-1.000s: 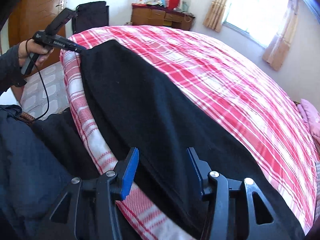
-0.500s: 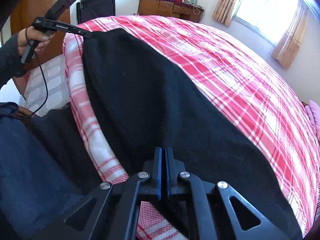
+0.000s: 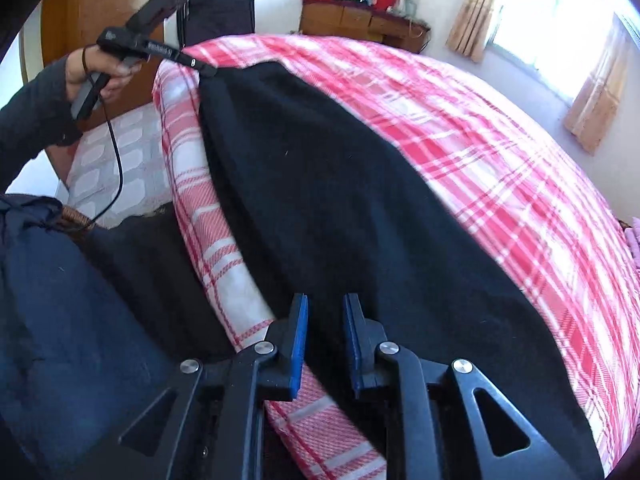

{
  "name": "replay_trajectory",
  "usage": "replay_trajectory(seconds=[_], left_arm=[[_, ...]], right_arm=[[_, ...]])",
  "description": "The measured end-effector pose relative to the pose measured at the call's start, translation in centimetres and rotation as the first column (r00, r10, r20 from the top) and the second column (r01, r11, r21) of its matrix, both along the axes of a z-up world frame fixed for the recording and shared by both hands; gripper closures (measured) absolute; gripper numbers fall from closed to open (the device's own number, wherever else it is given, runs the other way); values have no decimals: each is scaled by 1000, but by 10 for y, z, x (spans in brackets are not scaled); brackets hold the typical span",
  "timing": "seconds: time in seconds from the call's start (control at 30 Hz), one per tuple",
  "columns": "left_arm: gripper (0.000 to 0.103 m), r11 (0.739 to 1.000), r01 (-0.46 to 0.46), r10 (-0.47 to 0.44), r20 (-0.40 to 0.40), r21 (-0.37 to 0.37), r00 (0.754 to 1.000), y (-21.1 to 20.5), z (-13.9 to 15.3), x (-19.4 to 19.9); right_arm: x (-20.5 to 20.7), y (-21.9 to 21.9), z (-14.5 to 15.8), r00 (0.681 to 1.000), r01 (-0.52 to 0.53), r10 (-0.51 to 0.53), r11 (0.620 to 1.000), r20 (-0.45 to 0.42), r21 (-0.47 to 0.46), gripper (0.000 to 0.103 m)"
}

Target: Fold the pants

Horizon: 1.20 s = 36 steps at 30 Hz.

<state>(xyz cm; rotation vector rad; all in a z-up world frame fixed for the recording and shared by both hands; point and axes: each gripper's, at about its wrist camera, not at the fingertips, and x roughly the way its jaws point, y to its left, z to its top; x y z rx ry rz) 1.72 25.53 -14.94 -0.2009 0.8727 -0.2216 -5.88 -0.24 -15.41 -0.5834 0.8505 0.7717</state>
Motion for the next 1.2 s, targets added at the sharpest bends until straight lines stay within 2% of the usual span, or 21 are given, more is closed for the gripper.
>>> replay_trajectory(seconds=[0.07, 0.17, 0.23, 0.43, 0.53, 0.6, 0.73, 0.77, 0.8, 0.83, 0.9, 1.03, 1.13, 1.2], left_arm=[[96, 1000, 1, -1, 2, -3, 1000, 0, 1, 0], [96, 1000, 1, -1, 6, -8, 1000, 1, 2, -1], [96, 1000, -1, 1, 11, -8, 1000, 3, 5, -2], [98, 1000, -22, 22, 35, -20, 999, 15, 16, -8], [100, 999, -48, 48, 13, 4, 999, 18, 7, -5], [100, 999, -49, 49, -14, -18, 999, 20, -4, -2], [100, 998, -66, 66, -24, -16, 998, 21, -9, -2], [100, 997, -76, 76, -11, -13, 997, 21, -4, -4], [100, 997, -79, 79, 9, -4, 997, 20, 3, -5], [100, 997, -71, 70, 29, 17, 997, 15, 10, -7], [97, 997, -44, 39, 69, 66, 997, 0, 24, -11], [97, 991, 87, -96, 93, 99, 991, -51, 39, -9], [97, 965, 235, -244, 66, 119, 968, -106, 38, -2], [94, 938, 324, -331, 42, 125, 943, -144, 34, 4]], right_arm=[[3, 6, -11, 1000, 0, 0, 999, -1, -47, 84], [9, 5, -9, 1000, 23, -24, 999, -5, -29, 84], [12, 5, -4, 999, 35, -35, 999, -37, -2, 100], [8, 7, 15, 997, 14, -9, 997, -75, 71, 100], [8, 9, 1, 995, 20, -15, 999, -103, 43, 100], [10, 13, -15, 992, 27, -25, 1000, -127, 11, 100], [16, 8, -10, 988, 52, -43, 997, -150, 61, 99], [16, 4, -6, 987, 58, -46, 996, -155, 73, 98], [16, 1, -4, 988, 61, -48, 995, -147, 80, 88], [15, -3, -1, 990, 70, -58, 994, -130, 87, 67], [14, -19, 8, 988, 118, -105, 987, -115, 106, 50], [12, -64, 27, 972, 234, -224, 959, -78, 160, 50], [9, -113, 40, 932, 362, -355, 907, -72, 215, 50], [6, -161, 50, 873, 484, -482, 838, -75, 253, 50]])
